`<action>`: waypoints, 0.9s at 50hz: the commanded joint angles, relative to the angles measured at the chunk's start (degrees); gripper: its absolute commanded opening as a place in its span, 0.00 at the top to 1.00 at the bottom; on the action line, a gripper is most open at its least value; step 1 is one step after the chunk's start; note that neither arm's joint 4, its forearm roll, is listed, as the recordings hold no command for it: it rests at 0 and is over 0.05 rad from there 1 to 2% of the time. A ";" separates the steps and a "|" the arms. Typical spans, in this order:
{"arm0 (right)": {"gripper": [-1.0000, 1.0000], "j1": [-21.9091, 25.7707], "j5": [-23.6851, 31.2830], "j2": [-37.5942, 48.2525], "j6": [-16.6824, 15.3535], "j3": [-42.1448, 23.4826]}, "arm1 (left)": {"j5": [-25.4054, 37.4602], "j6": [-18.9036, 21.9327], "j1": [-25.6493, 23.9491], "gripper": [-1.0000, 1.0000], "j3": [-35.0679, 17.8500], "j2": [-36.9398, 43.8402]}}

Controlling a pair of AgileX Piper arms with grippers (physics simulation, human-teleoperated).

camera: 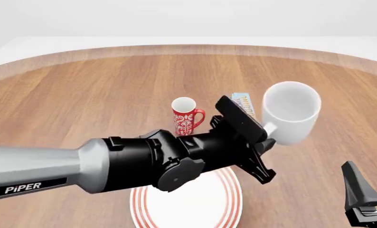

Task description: Pick up the white mug and put it on the plate, and put the chocolate pudding to the right of the plate.

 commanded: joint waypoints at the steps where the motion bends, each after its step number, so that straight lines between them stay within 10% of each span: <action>1: 0.00 0.02 0.01 0.00 -0.04 0.00 | -3.01 -0.20 0.91 1.00 5.18 -4.09; 45: 0.00 0.01 -0.01 0.00 0.01 0.00 | -10.43 -3.76 4.16 1.00 19.94 -12.01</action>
